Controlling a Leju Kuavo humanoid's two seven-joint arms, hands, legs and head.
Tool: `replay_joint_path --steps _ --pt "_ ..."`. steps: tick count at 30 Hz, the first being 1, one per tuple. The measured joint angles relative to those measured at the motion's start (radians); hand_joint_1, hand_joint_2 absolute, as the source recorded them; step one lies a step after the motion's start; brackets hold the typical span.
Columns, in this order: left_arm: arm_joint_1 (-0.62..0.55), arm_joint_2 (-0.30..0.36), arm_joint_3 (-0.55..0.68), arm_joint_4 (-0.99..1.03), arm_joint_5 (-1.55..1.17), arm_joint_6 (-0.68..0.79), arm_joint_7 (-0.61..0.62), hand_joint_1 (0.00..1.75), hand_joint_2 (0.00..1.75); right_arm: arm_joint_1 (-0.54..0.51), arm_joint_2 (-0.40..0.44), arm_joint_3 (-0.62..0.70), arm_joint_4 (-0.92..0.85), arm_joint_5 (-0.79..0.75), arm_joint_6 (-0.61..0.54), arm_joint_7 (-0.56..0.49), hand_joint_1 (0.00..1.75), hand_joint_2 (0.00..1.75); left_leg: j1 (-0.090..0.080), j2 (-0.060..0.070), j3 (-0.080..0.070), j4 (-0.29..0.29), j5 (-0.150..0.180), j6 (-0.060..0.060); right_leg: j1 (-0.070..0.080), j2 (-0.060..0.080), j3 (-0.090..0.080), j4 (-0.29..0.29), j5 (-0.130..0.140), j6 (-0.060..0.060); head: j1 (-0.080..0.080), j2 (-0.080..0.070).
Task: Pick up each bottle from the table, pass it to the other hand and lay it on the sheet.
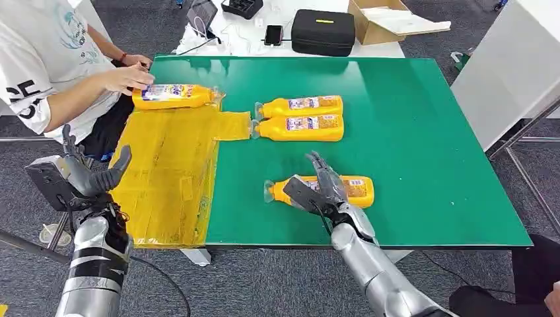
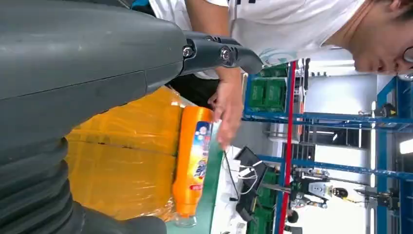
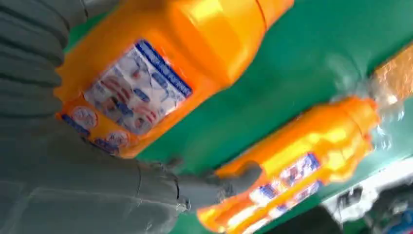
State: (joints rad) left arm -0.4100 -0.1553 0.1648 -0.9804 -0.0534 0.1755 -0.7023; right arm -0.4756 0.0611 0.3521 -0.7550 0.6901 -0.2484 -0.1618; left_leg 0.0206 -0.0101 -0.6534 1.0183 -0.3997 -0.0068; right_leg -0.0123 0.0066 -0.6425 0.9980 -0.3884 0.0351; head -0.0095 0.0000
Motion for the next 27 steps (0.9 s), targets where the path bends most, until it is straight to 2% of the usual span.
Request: replay_joint_path --steps 8,14,18,27 --pt "-0.011 -0.002 -0.004 0.024 -0.007 0.001 0.000 0.00 1.75 -0.054 -0.013 0.000 0.066 0.000 0.093 0.004 0.00 1.75 0.000 0.000 0.002 0.000 0.000 0.000 0.000 0.000 0.002 0.000 0.000 0.000 0.000 0.000" --pt "-0.018 -0.002 -0.008 0.043 -0.007 -0.008 0.000 0.00 1.75 -0.105 -0.045 0.005 0.091 -0.002 0.211 0.012 0.00 1.75 0.000 0.000 0.004 0.000 0.001 0.001 0.000 0.000 0.004 0.000 0.000 0.000 0.000 0.000" --pt "-0.024 -0.002 -0.010 0.055 -0.007 -0.011 0.000 0.00 1.75 -0.124 -0.060 0.013 0.100 -0.004 0.236 0.011 0.00 1.75 0.000 0.000 0.004 0.000 0.001 0.001 0.000 0.000 0.004 0.000 0.000 0.000 0.000 0.000" --pt "-0.032 -0.001 -0.010 0.086 0.002 -0.040 0.000 0.00 1.75 -0.180 -0.118 0.074 0.109 0.009 0.379 0.010 0.00 1.75 0.000 -0.001 0.003 0.000 0.001 0.001 -0.001 0.000 0.004 0.000 0.000 0.000 0.000 0.000"
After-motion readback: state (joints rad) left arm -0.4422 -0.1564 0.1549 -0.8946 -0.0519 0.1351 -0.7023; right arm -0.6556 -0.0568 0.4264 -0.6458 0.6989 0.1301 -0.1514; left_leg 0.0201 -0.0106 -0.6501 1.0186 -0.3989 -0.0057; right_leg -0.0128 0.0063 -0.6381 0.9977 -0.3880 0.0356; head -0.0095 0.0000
